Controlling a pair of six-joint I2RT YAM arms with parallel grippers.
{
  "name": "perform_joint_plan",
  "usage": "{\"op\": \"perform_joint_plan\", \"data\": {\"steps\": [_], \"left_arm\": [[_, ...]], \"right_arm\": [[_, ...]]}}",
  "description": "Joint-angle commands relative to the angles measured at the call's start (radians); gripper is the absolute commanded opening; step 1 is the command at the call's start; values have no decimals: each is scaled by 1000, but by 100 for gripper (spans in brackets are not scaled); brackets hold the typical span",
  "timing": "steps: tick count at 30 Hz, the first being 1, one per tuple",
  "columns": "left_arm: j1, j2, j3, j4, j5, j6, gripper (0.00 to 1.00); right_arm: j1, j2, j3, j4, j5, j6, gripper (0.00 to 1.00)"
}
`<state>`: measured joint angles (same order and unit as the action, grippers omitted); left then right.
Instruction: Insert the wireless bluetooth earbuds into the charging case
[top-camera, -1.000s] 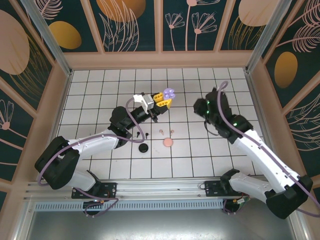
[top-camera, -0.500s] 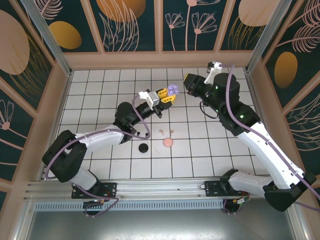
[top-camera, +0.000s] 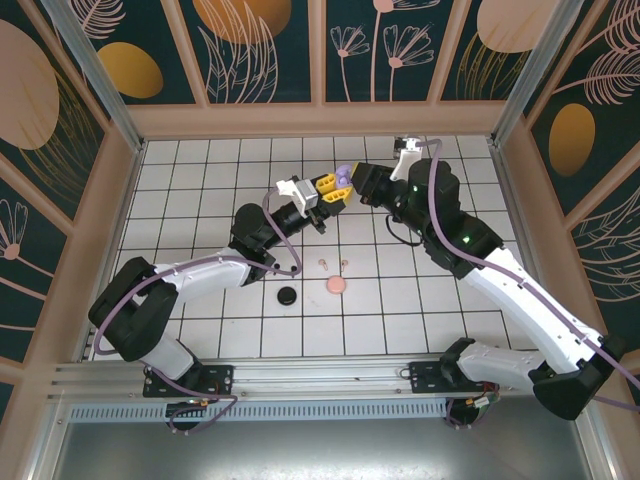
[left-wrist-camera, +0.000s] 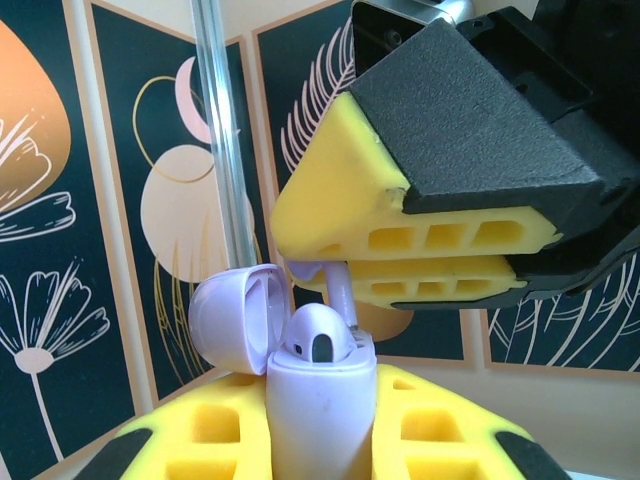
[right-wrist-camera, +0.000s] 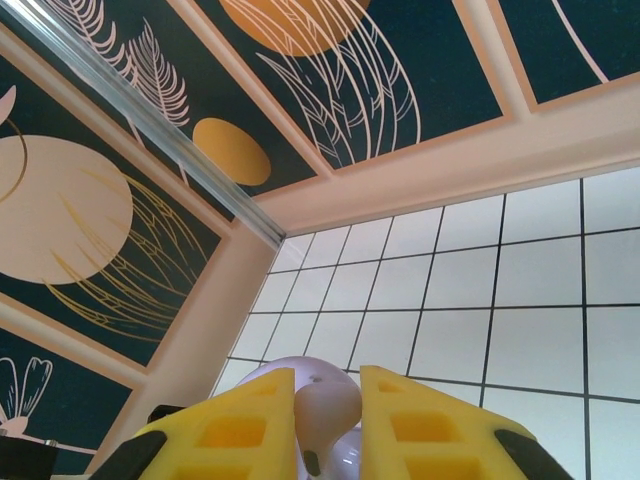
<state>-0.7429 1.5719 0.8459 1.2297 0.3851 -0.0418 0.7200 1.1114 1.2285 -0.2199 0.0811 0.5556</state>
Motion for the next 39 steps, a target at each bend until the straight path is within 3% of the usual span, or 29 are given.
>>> {"op": "perform_joint_plan", "data": {"steps": [1, 19, 28, 29, 33, 35, 39], "left_arm": [[-6, 4, 30, 52, 0, -21, 0], [-5, 20, 55, 39, 10, -33, 0], [-6, 25, 62, 39, 12, -43, 0], [-5, 25, 62, 39, 13, -44, 0], [-5, 27, 61, 38, 14, -45, 0], [-4, 27, 58, 37, 15, -44, 0], [-5, 27, 52, 37, 15, -50, 0]], "right_arm": [[6, -8, -11, 41, 19, -2, 19], [31, 10, -26, -12, -4, -29, 16], [81, 45, 0, -82, 76, -77, 16], [81, 44, 0, -82, 79, -75, 19], [78, 37, 45, -89, 112, -71, 51], [71, 27, 85, -94, 122, -70, 60], [53, 10, 155, -105, 124, -72, 67]]}}
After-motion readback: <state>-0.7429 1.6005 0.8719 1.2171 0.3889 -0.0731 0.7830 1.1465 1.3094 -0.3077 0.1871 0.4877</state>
